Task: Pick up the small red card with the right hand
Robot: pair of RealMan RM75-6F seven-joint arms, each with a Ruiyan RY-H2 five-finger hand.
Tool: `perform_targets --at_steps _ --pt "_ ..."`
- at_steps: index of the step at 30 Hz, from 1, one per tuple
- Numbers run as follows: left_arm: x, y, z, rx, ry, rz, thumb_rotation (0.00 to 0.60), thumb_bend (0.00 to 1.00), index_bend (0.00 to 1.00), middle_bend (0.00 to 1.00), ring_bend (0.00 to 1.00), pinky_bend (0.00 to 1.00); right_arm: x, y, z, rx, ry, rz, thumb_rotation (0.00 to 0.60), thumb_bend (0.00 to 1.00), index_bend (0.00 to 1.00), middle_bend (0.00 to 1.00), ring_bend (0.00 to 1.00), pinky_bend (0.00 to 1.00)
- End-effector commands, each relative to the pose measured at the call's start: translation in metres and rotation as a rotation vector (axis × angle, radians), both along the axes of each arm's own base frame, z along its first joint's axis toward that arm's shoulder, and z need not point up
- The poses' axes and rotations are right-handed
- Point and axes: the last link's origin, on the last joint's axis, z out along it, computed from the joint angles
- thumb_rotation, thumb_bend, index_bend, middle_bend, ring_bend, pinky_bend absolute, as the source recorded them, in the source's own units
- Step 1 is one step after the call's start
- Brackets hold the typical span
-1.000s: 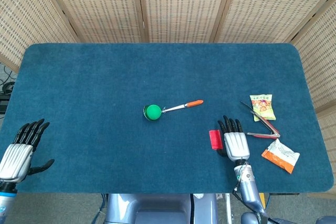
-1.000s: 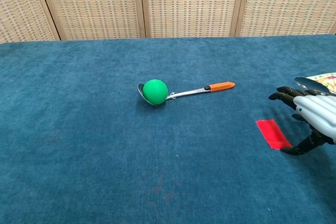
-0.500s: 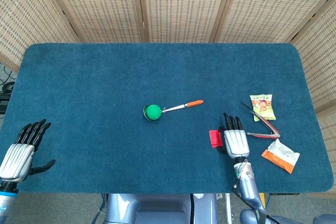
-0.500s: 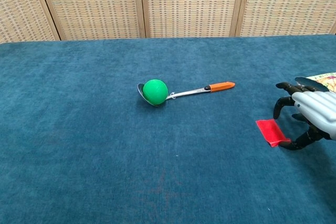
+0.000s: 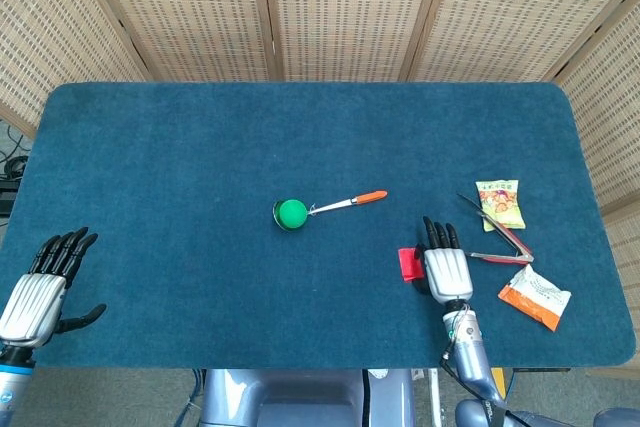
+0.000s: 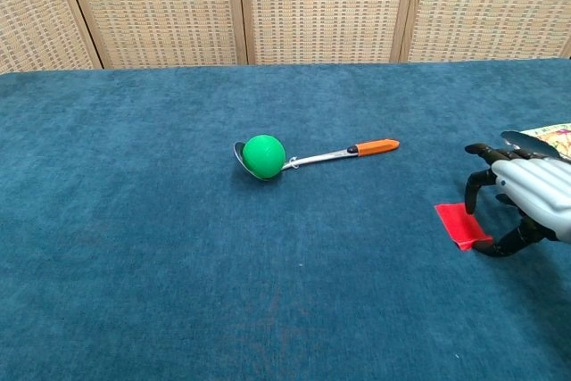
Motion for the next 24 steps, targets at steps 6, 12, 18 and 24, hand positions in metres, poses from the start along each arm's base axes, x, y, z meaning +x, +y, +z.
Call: perform_targets --at_steps 6,12,18,24 --pt "0.0002 0.0001 0.0005 0.001 -0.002 -0.001 0.600 0.21 0.00 0.00 0.00 0.00 0.0006 -0.0020 -0.0020 0.005 0.001 -0.003 0.600 0.26 0.47 0.00 0.00 0.00" --pt "0.0005 -0.0001 0.0011 0.002 -0.004 -0.003 0.600 0.21 0.00 0.00 0.00 0.00 0.0036 -0.0044 -0.0023 0.006 0.001 0.001 0.600 0.26 0.48 0.00 0.00 0.00" --pt "0.0005 0.0002 0.0014 0.002 -0.006 -0.003 0.600 0.21 0.00 0.00 0.00 0.00 0.0051 -0.0046 -0.0019 0.006 0.000 0.002 0.600 0.30 0.50 0.01 0.00 0.00" --pt "0.0006 0.0005 0.0009 0.000 -0.005 -0.004 0.600 0.21 0.00 0.00 0.00 0.00 0.0036 -0.0036 -0.0031 0.013 0.004 -0.004 0.600 0.31 0.51 0.01 0.00 0.00"
